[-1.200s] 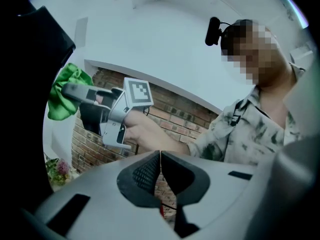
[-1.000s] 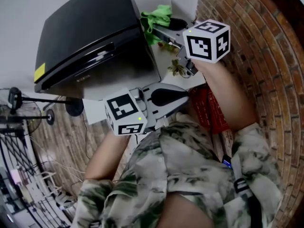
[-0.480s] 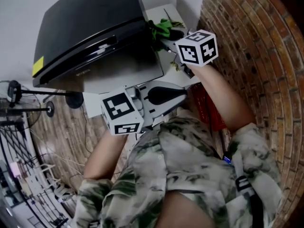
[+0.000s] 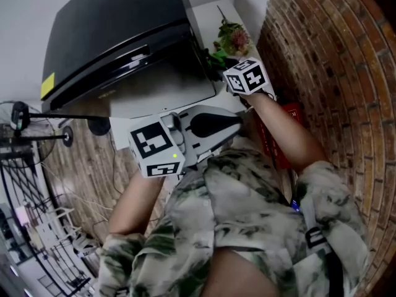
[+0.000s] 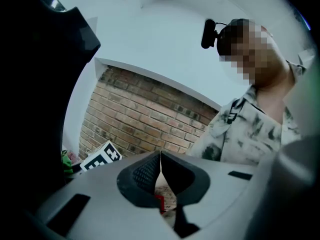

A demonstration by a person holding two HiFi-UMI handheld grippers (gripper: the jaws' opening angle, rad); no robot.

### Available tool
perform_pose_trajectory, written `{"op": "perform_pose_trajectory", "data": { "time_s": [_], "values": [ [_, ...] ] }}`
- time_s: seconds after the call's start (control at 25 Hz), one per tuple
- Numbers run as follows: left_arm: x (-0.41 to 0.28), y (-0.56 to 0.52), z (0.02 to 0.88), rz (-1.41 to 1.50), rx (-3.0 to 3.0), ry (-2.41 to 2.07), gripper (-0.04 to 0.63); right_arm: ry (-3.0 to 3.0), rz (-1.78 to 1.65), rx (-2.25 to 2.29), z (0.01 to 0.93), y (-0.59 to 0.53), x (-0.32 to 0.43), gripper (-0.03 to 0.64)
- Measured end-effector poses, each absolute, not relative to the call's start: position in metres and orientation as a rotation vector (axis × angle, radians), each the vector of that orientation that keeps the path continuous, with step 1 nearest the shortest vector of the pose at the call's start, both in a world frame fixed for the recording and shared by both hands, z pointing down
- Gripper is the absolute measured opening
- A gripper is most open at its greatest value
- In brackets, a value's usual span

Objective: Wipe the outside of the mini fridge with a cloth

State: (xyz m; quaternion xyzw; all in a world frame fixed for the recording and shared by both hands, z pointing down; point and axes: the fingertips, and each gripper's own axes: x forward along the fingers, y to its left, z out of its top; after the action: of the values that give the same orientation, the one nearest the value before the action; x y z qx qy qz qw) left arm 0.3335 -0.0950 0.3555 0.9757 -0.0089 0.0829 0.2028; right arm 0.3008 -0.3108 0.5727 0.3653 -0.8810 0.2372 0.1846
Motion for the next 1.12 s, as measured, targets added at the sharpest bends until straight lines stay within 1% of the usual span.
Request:
{"op": "perform_pose_trajectory", "data": {
  "time_s": [0.24, 0.48, 0.76, 1.0, 1.12],
  "values": [
    [0.332, -0.097, 0.357, 0.243, 2.712, -0.046, 0.028, -2.367, 0.682, 1.002, 0.641, -0.303, 0.303, 0.150],
    [0.323, -0.102, 0.362, 0.231, 2.710, -0.055, 0.028, -2.328, 0.660, 0.994, 0.658, -0.305, 0.301, 0.150],
    [0.305, -0.092, 0.347, 0.168, 2.742, -0.037, 0.028, -2.349, 0.556, 1.081, 0.601, -0.304, 0.312, 0.150],
    [0.262, -0.069, 0.339, 0.124, 2.756, -0.013, 0.028, -2.361, 0.516, 1.236, 0.538, -0.284, 0.322, 0.150],
    [0.240, -0.059, 0.334, 0.093, 2.772, -0.001, 0.028, -2.373, 0.466, 1.323, 0.489, -0.268, 0.331, 0.150]
  ]
}}
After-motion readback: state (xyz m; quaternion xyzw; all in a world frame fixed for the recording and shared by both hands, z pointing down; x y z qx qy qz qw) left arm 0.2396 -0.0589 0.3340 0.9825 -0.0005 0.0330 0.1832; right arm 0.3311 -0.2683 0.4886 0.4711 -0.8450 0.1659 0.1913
